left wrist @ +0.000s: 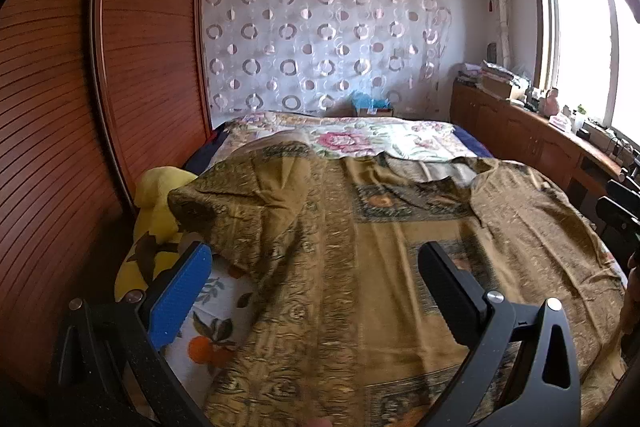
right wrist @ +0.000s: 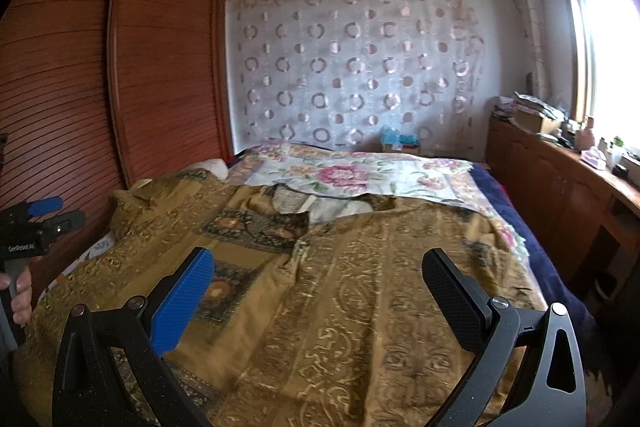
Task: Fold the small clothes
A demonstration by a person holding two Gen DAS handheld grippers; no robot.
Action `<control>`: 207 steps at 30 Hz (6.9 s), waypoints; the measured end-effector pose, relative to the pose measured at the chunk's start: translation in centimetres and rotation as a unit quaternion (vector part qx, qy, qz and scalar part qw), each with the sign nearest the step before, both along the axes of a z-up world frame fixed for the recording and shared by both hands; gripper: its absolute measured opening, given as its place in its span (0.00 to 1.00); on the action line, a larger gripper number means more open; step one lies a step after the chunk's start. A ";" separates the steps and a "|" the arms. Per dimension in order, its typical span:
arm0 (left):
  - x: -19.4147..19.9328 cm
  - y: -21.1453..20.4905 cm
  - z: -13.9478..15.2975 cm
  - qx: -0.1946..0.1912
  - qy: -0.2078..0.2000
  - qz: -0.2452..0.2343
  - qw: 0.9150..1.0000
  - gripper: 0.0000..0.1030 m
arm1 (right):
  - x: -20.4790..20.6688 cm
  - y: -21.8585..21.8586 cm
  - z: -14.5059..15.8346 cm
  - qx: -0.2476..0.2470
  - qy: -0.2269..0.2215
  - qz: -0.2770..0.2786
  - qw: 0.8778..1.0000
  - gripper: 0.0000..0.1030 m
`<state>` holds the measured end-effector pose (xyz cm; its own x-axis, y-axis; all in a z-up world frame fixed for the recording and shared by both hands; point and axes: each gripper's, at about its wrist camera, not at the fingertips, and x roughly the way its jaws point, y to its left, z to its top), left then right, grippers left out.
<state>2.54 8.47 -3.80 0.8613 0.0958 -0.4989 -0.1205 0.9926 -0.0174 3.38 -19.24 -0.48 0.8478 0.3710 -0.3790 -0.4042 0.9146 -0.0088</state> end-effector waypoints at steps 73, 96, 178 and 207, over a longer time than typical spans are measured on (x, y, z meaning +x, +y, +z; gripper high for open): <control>2.3 1.0 2.1 -0.016 0.029 -0.109 0.994 0.75 | 6.2 3.2 -0.2 -0.036 0.077 0.079 0.993 1.00; -2.9 9.6 -0.9 -0.039 0.037 0.006 0.999 0.75 | 12.0 24.0 -2.5 -0.125 0.135 0.302 0.936 0.75; 14.1 3.7 -1.9 -0.022 0.102 -0.095 0.990 0.75 | 27.5 7.5 -11.2 -0.086 0.168 0.146 0.971 0.48; 28.9 0.4 -5.5 0.028 0.212 -0.122 0.969 0.44 | 29.4 2.7 -12.8 -0.113 0.192 0.057 0.973 0.55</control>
